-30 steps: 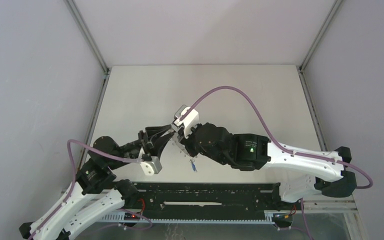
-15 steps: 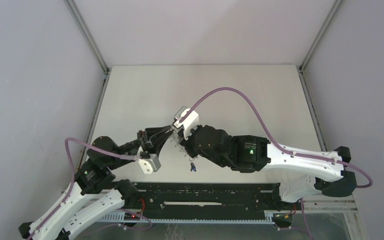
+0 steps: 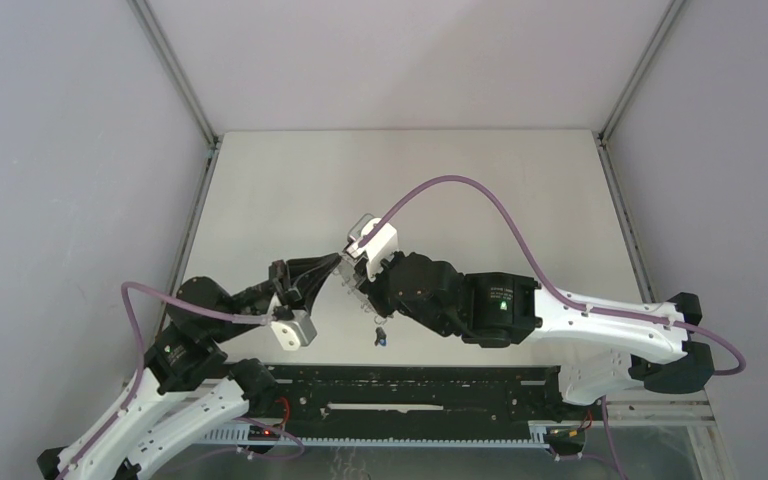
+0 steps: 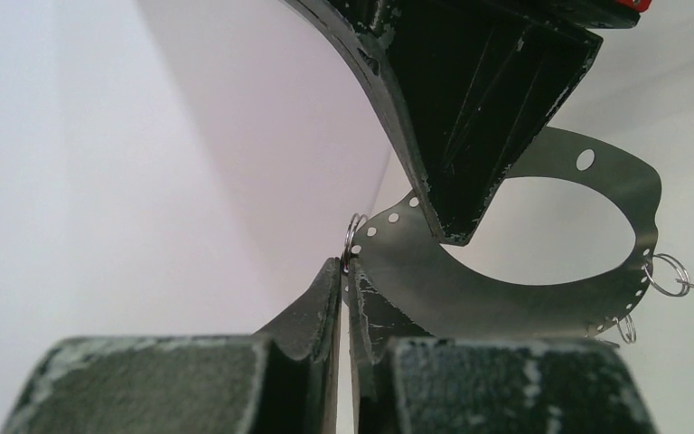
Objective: Put the keys on the keyring
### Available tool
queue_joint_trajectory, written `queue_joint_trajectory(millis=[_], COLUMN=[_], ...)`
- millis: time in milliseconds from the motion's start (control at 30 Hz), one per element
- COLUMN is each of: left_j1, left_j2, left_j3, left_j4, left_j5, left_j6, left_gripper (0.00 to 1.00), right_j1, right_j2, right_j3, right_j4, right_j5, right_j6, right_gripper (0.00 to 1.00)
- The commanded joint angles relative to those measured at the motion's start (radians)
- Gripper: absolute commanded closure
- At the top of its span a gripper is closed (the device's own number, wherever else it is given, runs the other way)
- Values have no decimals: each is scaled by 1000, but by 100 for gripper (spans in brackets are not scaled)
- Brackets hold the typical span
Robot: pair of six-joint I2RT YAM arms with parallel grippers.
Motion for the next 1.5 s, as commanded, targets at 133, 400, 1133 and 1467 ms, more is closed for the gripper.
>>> queue_joint_trajectory(millis=[133,400,1133,1467], left_j1=[-3,-5,-6,-5], left_j2=[6,22,49,54], left_j3=[22,45,97,84], left_j4=[37,-12,-40,66], left_j5=[5,74,124,12], left_j6=[5,21,-16,-281], left_gripper=[90,68,100,100], right_j1=[24,25,30,28], right_j2=[-31,-30,-26,-100], right_j3=[21,20,16,-75], right_j4=[75,65,47,193], right_j5=[-29,-34,-49,-96], right_j6=[15,17,7,11], right_gripper=[100,100,100,100])
